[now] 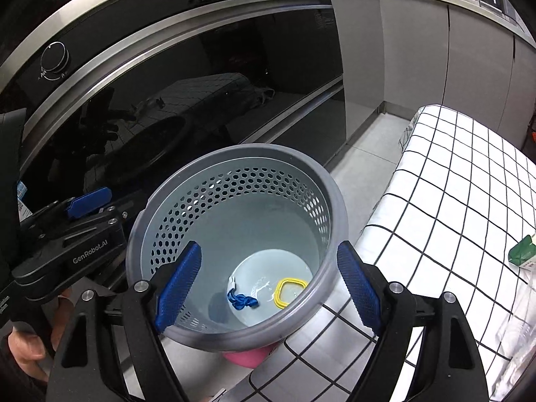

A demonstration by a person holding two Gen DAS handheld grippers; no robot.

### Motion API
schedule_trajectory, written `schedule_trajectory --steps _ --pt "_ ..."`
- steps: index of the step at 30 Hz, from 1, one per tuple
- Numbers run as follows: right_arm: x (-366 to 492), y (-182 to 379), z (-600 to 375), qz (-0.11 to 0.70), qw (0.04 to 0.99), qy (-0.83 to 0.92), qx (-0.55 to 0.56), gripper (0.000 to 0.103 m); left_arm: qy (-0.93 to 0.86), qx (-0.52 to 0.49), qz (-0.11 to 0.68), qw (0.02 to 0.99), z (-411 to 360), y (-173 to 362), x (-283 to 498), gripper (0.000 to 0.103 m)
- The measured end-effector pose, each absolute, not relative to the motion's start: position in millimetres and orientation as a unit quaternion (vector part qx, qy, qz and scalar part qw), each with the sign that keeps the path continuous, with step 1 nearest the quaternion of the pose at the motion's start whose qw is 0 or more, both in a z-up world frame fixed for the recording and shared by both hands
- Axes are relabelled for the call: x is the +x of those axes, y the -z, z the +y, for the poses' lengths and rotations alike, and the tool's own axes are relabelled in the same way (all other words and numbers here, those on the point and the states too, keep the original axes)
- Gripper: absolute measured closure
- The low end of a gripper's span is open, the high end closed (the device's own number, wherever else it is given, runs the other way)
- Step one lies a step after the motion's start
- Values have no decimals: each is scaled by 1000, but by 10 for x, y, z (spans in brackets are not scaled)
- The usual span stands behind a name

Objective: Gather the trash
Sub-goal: 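Carry the lid and lanyard over the grey wastebasket and open both tools, then move both tools back over the table toward the remaining trash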

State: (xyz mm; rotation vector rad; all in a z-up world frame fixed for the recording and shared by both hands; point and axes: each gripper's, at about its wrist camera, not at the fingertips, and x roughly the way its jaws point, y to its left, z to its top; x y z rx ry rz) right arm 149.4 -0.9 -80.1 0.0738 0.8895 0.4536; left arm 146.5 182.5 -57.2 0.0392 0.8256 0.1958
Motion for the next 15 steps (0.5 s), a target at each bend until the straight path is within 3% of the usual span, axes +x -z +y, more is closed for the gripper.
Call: schedule_trajectory --steps 15 --pt "977 604 -614 405 899 -159 55 23 -57 34 367 928 1320 372 1275 40"
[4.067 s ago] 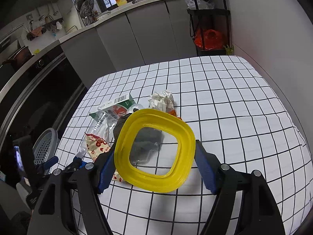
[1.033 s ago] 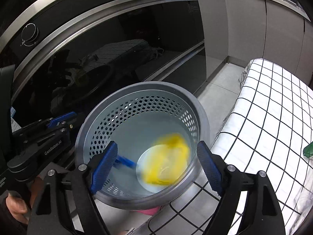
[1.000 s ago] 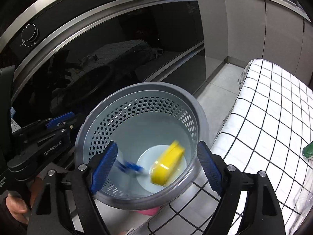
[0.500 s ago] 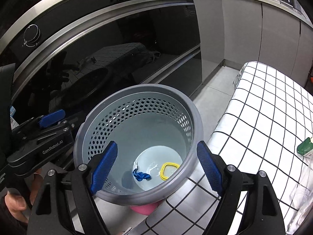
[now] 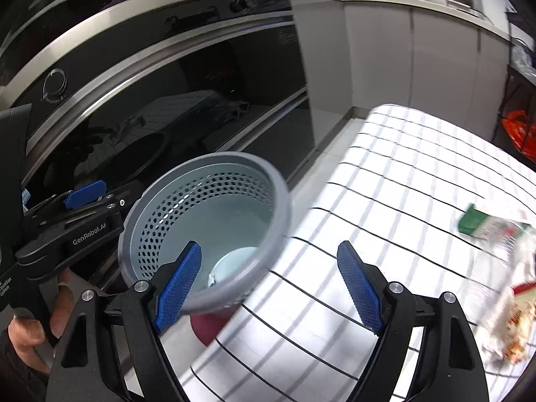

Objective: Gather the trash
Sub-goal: 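Move both tools back over the table toward the remaining trash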

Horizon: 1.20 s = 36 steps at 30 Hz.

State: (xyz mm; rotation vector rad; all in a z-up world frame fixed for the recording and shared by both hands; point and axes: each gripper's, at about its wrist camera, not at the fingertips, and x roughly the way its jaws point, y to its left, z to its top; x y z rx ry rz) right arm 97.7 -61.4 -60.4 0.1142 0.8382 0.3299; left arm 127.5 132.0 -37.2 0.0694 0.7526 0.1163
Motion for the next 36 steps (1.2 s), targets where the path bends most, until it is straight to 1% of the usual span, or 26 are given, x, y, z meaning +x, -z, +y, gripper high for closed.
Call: schedule_trajectory --steps 8,15,25,27,33,36 --pt "600 548 -1177 396 909 -107 77 23 -7 52 359 932 819 313 1116 32" --pt "282 543 -1726 386 917 -55 88 23 36 69 360 930 373 377 956 25" --pt "7 568 -2546 371 921 16 114 23 89 77 358 926 -212 440 743 21" --pt "-24 594 -2638 375 920 23 112 23 94 74 358 926 -291 451 732 19" --pt "-66 716 -2798 389 917 30 86 23 111 79 361 923 -534 508 702 18" --pt "-41 783 -2847 396 913 26 98 23 122 83 362 920 -626 559 684 18"
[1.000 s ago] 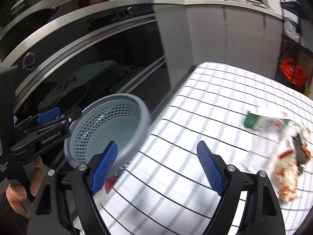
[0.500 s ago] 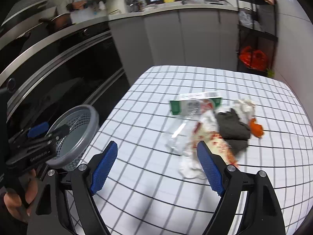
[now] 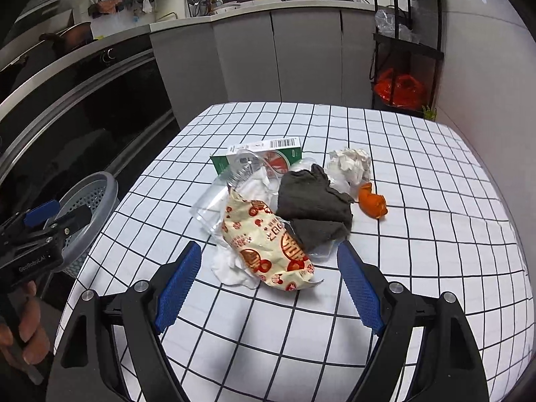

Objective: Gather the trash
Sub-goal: 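Move both tools back over the table toward the remaining trash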

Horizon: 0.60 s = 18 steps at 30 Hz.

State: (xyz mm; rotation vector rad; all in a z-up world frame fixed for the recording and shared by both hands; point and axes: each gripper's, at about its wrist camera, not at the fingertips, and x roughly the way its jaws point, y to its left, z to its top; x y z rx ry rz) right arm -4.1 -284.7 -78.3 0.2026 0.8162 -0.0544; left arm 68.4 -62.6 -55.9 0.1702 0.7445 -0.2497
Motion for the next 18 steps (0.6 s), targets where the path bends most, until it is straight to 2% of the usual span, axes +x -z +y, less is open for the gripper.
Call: schedule_trajectory --steps 7,18 --pt "9 833 -2859 407 907 19 105 23 137 104 379 909 -783 746 724 17" --pt "258 1011 -2796 425 903 22 55 23 134 107 384 907 -881 851 875 17"
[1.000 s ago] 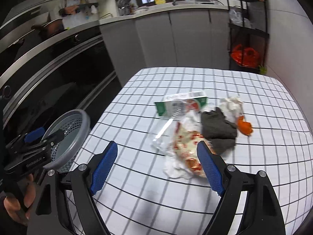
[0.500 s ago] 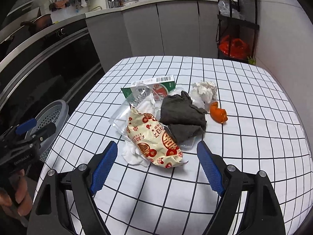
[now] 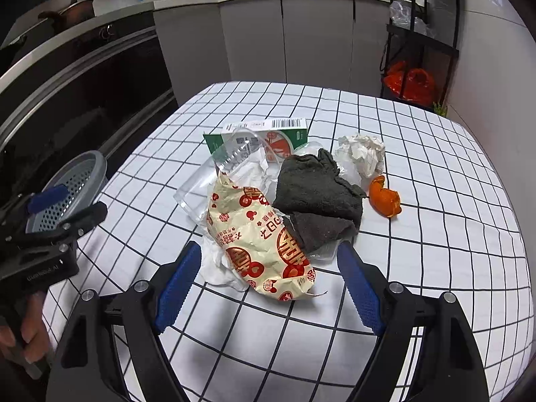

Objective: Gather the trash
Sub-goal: 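Move both tools back over the table toward the remaining trash, then grasp the printed snack wrapper with the right tool while the left tool grasps the clear cup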

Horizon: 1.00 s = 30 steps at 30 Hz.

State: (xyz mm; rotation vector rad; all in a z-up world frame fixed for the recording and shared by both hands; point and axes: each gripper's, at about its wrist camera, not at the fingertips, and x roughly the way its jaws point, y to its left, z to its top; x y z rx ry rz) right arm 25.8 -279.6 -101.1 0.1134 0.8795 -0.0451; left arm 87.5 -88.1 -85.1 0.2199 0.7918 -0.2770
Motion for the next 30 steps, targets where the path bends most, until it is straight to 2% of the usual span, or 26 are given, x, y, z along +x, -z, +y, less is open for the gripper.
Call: schedule_trajectory --steps 9,12,15,18,30 --pt "411 1192 -2761 442 896 20 43 25 126 112 374 912 -881 850 890 17" --pt "437 1254 -2757 452 891 14 46 45 129 108 380 910 -851 859 871 17" --pt "378 1233 -2748 446 894 4 53 46 136 107 380 908 -838 853 830 17" --pt "302 1156 -2786 441 895 0 69 51 146 106 381 907 -860 845 792 17" --pt "-175 627 -3220 377 915 54 135 51 188 105 390 895 -1317 822 896 16"
